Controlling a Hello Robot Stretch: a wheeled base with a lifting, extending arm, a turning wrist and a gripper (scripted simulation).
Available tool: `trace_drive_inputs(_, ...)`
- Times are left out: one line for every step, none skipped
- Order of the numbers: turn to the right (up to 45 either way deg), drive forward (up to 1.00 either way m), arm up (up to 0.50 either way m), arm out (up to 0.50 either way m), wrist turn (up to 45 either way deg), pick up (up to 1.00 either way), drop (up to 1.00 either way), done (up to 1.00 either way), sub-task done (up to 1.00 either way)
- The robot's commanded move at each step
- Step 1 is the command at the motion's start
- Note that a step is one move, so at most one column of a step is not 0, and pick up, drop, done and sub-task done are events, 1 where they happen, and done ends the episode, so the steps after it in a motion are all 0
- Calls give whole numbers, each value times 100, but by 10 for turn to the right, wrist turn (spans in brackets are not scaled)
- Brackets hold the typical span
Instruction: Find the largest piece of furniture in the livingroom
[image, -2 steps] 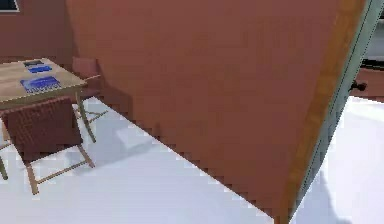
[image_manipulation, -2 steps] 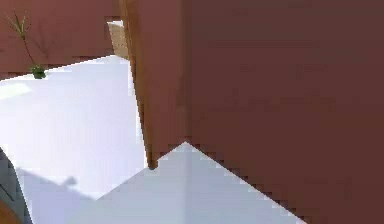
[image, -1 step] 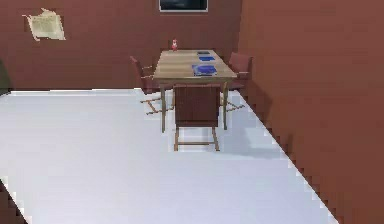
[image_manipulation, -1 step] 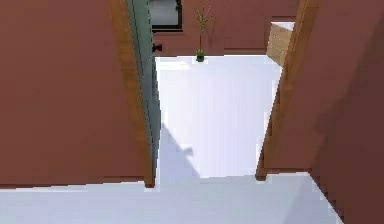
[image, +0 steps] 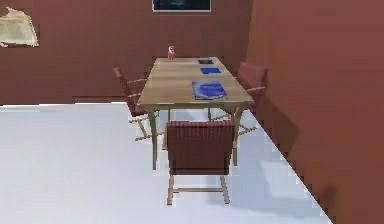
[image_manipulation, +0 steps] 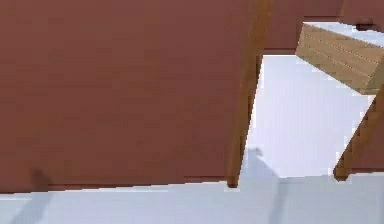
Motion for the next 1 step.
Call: trace_drive_inputs(-180,0,0,0,0,0,0,0,0)
